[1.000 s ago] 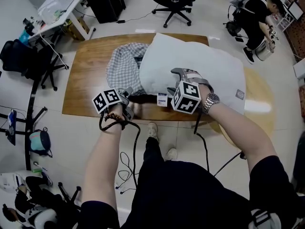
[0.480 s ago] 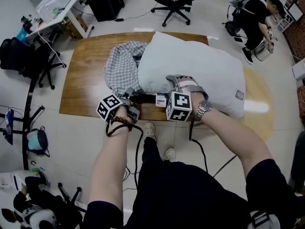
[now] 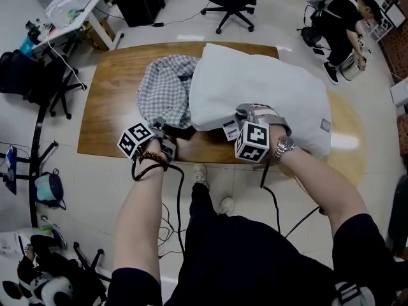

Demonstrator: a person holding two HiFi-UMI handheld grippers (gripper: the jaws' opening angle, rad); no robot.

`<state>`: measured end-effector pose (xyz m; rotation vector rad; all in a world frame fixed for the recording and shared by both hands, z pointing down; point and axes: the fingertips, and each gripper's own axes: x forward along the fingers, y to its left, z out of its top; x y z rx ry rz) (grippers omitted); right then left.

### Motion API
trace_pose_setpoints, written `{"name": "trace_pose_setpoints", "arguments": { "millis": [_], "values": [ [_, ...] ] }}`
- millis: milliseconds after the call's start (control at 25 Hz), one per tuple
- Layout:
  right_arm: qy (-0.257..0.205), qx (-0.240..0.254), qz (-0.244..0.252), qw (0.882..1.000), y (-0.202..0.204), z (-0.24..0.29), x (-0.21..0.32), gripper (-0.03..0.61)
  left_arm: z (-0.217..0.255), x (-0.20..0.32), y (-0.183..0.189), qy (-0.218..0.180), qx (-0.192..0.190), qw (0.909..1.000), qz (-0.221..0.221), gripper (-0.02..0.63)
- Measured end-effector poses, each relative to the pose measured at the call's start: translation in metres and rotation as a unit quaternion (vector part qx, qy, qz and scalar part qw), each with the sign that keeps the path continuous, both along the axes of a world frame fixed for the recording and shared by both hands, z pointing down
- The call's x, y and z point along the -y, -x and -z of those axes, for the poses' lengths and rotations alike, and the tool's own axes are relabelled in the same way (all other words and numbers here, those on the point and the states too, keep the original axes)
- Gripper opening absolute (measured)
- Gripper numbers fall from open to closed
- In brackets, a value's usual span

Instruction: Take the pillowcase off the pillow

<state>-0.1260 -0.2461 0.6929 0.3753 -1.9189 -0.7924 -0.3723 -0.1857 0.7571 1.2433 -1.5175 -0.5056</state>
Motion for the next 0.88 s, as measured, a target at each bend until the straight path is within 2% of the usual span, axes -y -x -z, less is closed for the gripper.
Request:
{"name": "trace_pose_setpoints", "arguments": {
  "millis": [200, 360, 480, 520, 640, 880],
  "values": [
    [0.018, 0.003, -0.038, 0.999, -0.042, 0.000, 0.015, 0.029, 0.018, -0.004, 0.027, 0.010, 0.036, 0.9993, 0.006, 0.005],
    [0.027, 0.002, -0.058, 0.998, -0.059, 0.003, 0.014, 0.029, 0.029, -0.013, 0.047, 0.022, 0.060, 0.9979, 0.010, 0.006],
    [0.022, -0.003, -0.060, 0.998, -0.065, 0.003, 0.012, 0.036, 0.032, -0.017, 0.044, 0.028, 0.072, 0.9970, 0.000, 0.008],
    [0.017, -0.005, -0.058, 0.998, -0.067, 0.004, 0.011, 0.043, 0.033, -0.018, 0.039, 0.030, 0.076, 0.9967, -0.005, 0.020],
    [0.008, -0.004, -0.052, 0.999, -0.068, 0.003, 0.005, 0.086, 0.034, -0.022, 0.029, 0.037, 0.094, 0.9946, -0.021, 0.126],
    [0.011, 0.017, -0.045, 0.999, -0.071, 0.009, -0.026, 0.167, 0.041, -0.044, 0.014, 0.039, 0.135, 0.9894, -0.036, 0.166]
  ]
}}
